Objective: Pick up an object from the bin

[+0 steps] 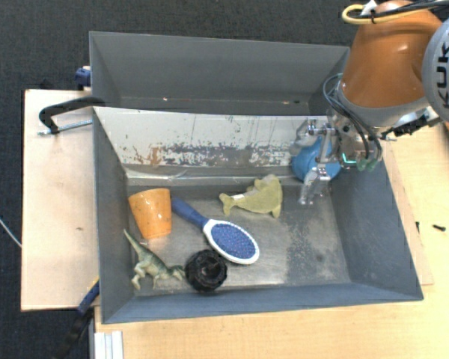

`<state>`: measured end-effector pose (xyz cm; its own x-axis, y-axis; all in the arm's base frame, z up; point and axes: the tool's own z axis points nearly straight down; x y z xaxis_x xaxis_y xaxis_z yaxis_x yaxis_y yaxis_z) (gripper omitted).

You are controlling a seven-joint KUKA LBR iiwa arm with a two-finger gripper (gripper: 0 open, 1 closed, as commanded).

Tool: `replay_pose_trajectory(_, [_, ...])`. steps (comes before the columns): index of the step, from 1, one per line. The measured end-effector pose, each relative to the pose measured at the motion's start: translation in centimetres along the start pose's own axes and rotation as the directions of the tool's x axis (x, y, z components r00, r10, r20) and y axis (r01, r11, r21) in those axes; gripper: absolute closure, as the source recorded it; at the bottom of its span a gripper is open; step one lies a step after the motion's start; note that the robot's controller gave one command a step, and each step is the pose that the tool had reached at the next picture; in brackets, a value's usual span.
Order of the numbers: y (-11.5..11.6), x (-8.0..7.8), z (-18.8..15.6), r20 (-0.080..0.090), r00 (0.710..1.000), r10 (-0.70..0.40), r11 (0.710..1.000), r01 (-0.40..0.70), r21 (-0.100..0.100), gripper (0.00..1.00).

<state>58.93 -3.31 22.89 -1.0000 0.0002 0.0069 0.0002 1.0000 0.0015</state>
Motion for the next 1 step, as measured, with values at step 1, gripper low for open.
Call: replay_pose_trajectory(1, [7.5,-0.66,7.05,0.003,0.968,-0.252,0.968,0.252,-0.001,0.0])
